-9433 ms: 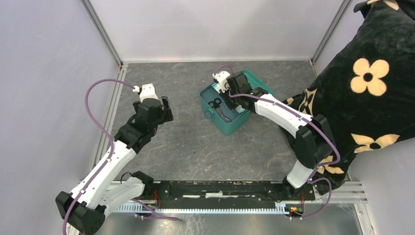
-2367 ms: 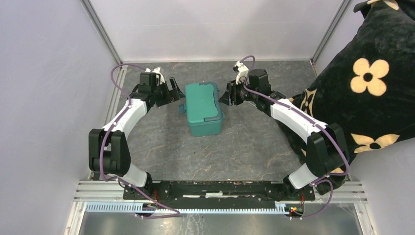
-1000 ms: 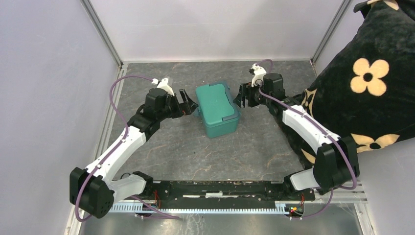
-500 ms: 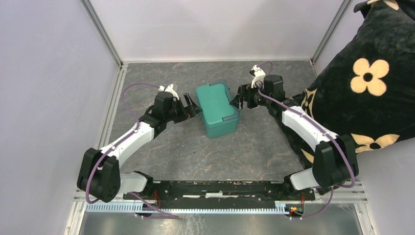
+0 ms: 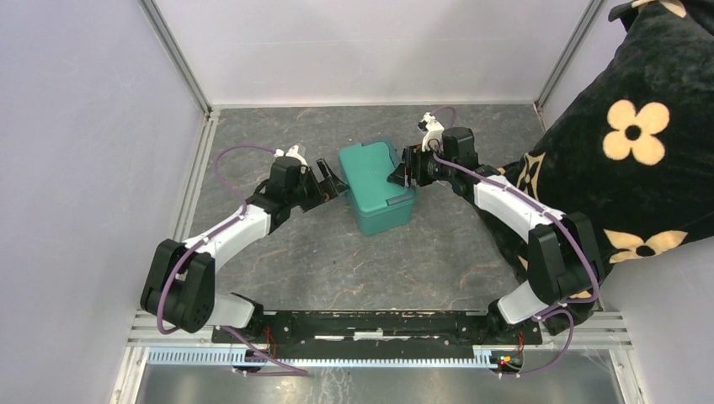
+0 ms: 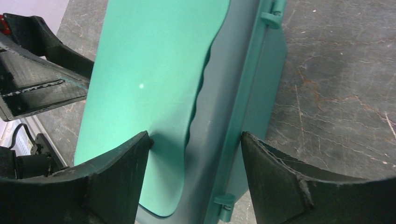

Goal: Organize the medicine kit

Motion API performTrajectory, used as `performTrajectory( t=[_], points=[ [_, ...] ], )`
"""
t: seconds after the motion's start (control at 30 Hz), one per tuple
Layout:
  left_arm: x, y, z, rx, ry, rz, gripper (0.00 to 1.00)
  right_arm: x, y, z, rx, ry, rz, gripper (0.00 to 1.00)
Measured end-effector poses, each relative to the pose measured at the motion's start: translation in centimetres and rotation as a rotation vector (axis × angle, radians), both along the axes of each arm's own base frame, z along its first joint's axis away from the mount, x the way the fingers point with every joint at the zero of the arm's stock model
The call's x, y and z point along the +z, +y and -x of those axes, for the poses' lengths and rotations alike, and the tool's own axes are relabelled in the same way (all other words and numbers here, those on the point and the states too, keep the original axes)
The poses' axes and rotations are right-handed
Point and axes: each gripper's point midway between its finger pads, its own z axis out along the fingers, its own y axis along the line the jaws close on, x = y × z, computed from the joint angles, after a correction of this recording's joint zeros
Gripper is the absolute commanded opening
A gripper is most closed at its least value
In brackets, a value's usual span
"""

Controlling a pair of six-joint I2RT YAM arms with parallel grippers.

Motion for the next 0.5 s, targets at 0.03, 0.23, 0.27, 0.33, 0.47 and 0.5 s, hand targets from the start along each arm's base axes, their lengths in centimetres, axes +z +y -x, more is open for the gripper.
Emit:
performTrajectory(
  t=[0.03,0.23,0.27,0.33,0.47,0.5],
  points=[
    [0.0,0.0,0.0,0.002,0.002,0.002,1.00,0.0,0.0,0.0,-0.002,-0.001,0.001,0.70],
    [0.3,0.0,0.0,0.013,0.003,0.014,1.00,-0.1,0.1,-0.3,-0.029,-0.006,-0.005,0.68],
    [0.5,0.1,0.1,0.016,0.001,0.016,1.00,0.0,0.2,-0.3,-0.032,-0.008,-0.006,0.68],
    [1.3,0.3,0.1,0.026,-0.016,0.021,1.00,0.0,0.3,-0.4,-0.038,-0.010,-0.007,0.68],
    [3.9,0.3,0.1,0.038,-0.083,0.053,1.00,0.0,1.0,0.0,-0.029,-0.007,-0.016,0.68],
    [4.5,0.3,0.1,0.039,-0.101,0.061,1.00,0.0,1.2,0.2,-0.024,-0.006,-0.018,0.68]
  ],
)
